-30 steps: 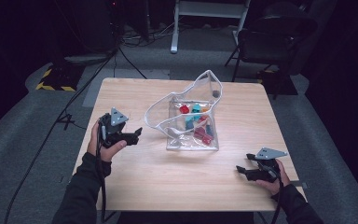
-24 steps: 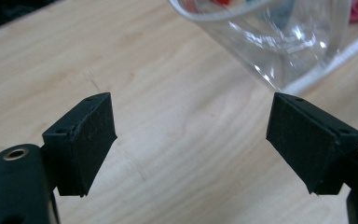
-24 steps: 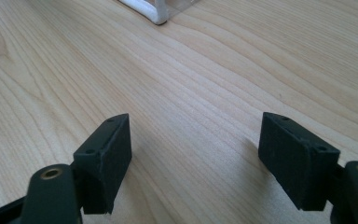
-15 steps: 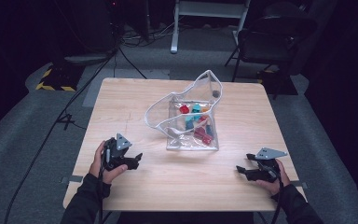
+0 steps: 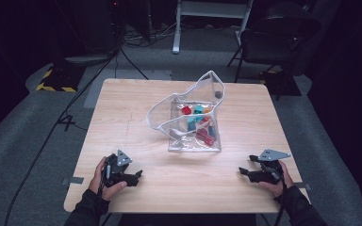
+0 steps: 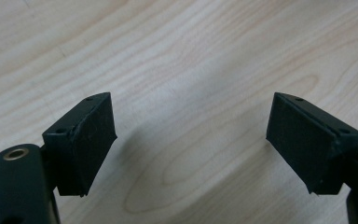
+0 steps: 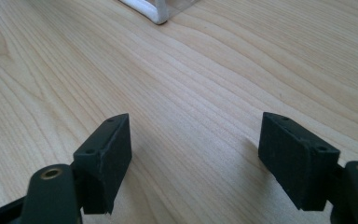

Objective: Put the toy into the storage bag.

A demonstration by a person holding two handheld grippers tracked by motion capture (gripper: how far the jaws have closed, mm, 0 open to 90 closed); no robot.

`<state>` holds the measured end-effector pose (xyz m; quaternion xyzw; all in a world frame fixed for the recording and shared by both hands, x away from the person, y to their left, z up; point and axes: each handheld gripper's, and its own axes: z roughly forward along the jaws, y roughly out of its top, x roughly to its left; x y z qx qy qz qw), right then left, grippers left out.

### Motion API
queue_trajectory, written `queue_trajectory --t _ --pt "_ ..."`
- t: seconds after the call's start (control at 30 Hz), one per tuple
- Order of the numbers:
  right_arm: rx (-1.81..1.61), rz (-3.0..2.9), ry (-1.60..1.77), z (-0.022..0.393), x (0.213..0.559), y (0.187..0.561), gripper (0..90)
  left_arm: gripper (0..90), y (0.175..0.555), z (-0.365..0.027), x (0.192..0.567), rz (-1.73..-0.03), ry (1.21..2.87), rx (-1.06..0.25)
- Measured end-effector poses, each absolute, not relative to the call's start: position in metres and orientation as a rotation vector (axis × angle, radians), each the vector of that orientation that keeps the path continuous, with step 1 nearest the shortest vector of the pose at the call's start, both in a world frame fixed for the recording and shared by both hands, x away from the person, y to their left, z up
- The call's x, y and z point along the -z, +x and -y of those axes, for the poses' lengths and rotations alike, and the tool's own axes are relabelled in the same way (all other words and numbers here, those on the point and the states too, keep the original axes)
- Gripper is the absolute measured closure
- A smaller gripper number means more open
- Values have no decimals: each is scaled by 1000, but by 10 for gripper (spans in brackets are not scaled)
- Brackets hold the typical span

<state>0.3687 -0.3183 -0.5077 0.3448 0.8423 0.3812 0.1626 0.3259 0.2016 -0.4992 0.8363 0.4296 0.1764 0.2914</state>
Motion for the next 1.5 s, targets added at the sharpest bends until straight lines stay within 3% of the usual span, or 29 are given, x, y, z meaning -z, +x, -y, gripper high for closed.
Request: queue_trajectory --t 0.23,1.5 --pt "-1087 -2403 986 318 508 369 261 147 319 -208 507 -1167 2132 -441" --pt "-1086 -2400 987 318 508 368 260 144 318 -209 507 -1153 2138 -437"
